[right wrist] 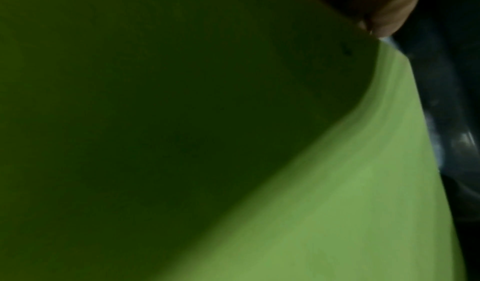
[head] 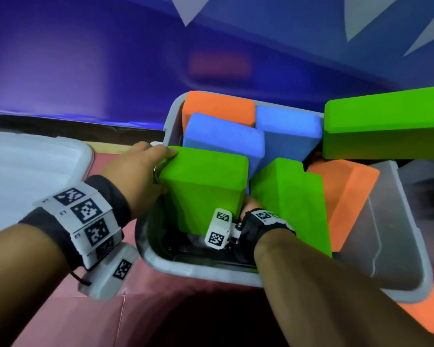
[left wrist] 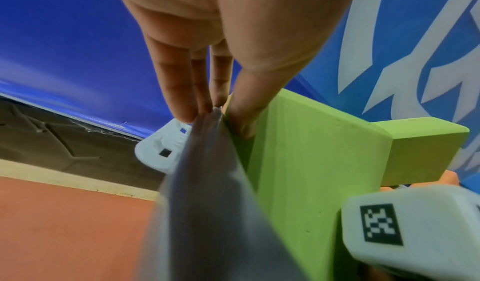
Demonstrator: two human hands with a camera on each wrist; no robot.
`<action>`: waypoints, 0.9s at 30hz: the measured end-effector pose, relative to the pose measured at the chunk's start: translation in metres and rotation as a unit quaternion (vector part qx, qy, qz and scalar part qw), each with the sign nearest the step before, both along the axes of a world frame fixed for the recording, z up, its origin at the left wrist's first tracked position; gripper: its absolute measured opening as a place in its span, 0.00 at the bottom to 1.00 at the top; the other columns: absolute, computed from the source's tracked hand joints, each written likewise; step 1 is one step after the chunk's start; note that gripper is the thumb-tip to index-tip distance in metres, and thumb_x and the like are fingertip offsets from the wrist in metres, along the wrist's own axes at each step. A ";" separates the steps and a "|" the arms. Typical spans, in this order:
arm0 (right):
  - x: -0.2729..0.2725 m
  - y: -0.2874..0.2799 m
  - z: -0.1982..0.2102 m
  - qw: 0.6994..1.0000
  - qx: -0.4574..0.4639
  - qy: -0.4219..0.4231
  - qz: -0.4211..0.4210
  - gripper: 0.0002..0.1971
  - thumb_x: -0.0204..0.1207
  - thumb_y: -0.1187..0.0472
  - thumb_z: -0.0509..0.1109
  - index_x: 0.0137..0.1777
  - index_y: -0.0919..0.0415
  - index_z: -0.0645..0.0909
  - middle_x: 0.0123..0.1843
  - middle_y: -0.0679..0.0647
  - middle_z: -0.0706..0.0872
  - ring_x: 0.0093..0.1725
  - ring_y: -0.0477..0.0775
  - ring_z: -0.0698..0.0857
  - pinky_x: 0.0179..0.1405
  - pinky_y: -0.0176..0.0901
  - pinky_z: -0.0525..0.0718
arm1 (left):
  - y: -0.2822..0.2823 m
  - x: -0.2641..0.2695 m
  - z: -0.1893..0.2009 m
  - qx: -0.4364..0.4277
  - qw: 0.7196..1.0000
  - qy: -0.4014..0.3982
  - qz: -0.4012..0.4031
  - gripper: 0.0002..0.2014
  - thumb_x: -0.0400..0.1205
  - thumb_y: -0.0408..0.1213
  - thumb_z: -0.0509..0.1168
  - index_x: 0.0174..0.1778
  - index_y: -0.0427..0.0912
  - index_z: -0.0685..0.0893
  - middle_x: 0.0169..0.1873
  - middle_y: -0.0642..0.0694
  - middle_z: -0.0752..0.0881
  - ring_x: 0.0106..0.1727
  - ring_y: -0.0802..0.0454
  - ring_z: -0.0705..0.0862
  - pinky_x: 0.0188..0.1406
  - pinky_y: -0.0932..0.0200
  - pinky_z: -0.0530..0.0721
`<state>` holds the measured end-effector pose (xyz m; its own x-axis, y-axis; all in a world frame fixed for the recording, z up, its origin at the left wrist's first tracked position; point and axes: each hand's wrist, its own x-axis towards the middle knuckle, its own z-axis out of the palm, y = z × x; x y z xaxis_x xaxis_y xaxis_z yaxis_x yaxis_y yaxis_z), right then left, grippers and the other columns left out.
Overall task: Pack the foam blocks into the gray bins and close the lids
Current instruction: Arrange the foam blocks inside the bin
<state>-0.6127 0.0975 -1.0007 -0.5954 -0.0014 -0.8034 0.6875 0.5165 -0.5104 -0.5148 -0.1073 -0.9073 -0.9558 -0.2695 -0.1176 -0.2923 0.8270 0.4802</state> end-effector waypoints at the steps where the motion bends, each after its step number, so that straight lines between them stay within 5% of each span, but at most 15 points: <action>1: -0.002 0.001 -0.005 1.000 0.005 0.001 0.007 0.22 0.90 0.58 0.50 0.79 0.66 0.67 0.79 0.60 0.72 0.75 0.60 0.74 0.40 0.40 0.77 | 0.000 -0.001 -0.001 -0.002 1.000 -0.003 0.000 0.36 0.69 0.31 0.78 0.74 0.51 0.77 0.61 0.41 0.79 0.56 0.38 0.84 0.58 0.48 0.81; 5: -0.003 0.010 -0.011 0.993 0.024 -0.010 0.114 0.19 0.88 0.65 0.57 0.77 0.68 0.69 0.76 0.65 0.74 0.73 0.63 0.75 0.66 0.45 0.72 | -0.002 -0.003 0.002 -0.006 1.000 -0.008 0.004 0.35 0.65 0.31 0.80 0.70 0.51 0.80 0.55 0.43 0.80 0.47 0.40 0.85 0.51 0.47 0.83; 9: 0.000 0.008 -0.007 0.989 -0.003 0.003 0.146 0.18 0.88 0.64 0.57 0.75 0.67 0.71 0.75 0.65 0.75 0.67 0.58 0.77 0.66 0.43 0.72 | 0.000 -0.001 0.004 0.006 1.000 -0.007 0.004 0.34 0.63 0.29 0.81 0.65 0.48 0.81 0.52 0.43 0.81 0.43 0.40 0.86 0.49 0.44 0.85; 13: 0.003 0.012 -0.027 0.991 0.017 -0.022 0.129 0.24 0.89 0.59 0.55 0.82 0.65 0.59 0.82 0.61 0.67 0.74 0.54 0.73 0.65 0.43 0.75 | 0.002 0.002 0.004 0.016 1.000 -0.011 0.011 0.34 0.62 0.28 0.82 0.63 0.49 0.81 0.53 0.43 0.80 0.39 0.42 0.86 0.47 0.44 0.86; 15: 0.001 0.014 -0.028 0.993 0.030 -0.010 0.117 0.24 0.88 0.56 0.56 0.81 0.63 0.63 0.81 0.59 0.70 0.76 0.58 0.74 0.63 0.46 0.77 | 0.002 0.004 0.003 0.013 1.000 -0.012 0.014 0.35 0.61 0.28 0.83 0.64 0.49 0.80 0.56 0.44 0.80 0.37 0.44 0.87 0.46 0.44 0.86; 21: 0.000 0.017 -0.018 0.982 0.038 0.013 0.184 0.23 0.86 0.66 0.60 0.80 0.64 0.66 0.79 0.61 0.73 0.75 0.60 0.74 0.67 0.43 0.70 | 0.005 0.003 0.005 0.011 0.999 -0.029 0.039 0.36 0.62 0.27 0.83 0.66 0.49 0.79 0.59 0.45 0.79 0.34 0.47 0.86 0.49 0.42 0.85; 24: 0.005 0.016 -0.017 0.997 -0.024 -0.007 0.071 0.15 0.87 0.65 0.54 0.65 0.65 0.80 0.69 0.61 0.82 0.70 0.64 0.79 0.63 0.44 0.75 | 0.004 0.005 0.004 0.019 0.999 -0.027 0.038 0.37 0.62 0.27 0.83 0.67 0.50 0.79 0.58 0.48 0.79 0.34 0.49 0.86 0.49 0.42 0.85; 27: 0.005 0.014 -0.019 0.998 -0.034 0.009 0.052 0.17 0.87 0.67 0.53 0.70 0.68 0.77 0.68 0.60 0.81 0.72 0.65 0.78 0.68 0.50 0.75 | 0.004 0.001 0.002 0.017 0.999 -0.029 0.038 0.37 0.64 0.27 0.81 0.68 0.51 0.79 0.61 0.47 0.79 0.37 0.44 0.86 0.50 0.42 0.85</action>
